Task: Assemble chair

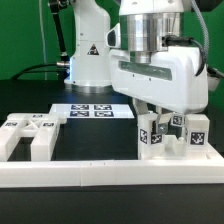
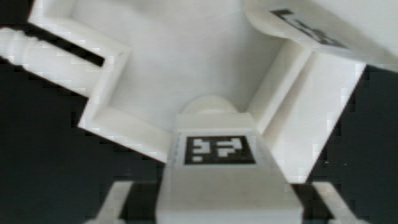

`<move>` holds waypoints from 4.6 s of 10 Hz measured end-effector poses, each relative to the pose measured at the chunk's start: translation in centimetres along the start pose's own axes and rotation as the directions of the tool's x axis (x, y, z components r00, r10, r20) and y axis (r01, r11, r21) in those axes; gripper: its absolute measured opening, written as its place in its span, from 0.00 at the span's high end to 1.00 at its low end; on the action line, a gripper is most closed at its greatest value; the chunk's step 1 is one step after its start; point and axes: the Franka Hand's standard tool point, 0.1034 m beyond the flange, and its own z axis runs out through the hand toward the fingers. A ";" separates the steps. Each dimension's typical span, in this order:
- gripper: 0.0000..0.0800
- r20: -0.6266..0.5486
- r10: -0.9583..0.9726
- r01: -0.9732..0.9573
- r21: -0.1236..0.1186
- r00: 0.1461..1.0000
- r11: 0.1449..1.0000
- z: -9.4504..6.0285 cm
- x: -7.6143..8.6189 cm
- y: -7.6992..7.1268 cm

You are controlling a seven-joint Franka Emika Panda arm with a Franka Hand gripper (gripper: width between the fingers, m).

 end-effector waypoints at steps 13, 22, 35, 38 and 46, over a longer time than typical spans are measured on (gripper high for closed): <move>0.19 -0.003 -0.848 0.848 -0.011 0.530 0.530 -0.1 0.2 0.0; 0.64 0.011 -0.980 0.979 -0.048 0.197 0.196 -0.1 0.4 0.0; 0.63 0.013 -0.638 0.637 -0.067 0.770 0.768 -0.2 0.8 1.5; 0.21 0.011 -0.660 0.659 -0.060 0.752 0.750 -0.9 0.5 1.5; 0.19 0.025 -0.669 0.670 -0.054 0.742 0.741 -2.0 -0.7 2.8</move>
Offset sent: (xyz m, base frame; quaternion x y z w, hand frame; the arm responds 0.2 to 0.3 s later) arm -0.0043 0.0054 0.0047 -0.0170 -0.0032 -0.2049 0.9786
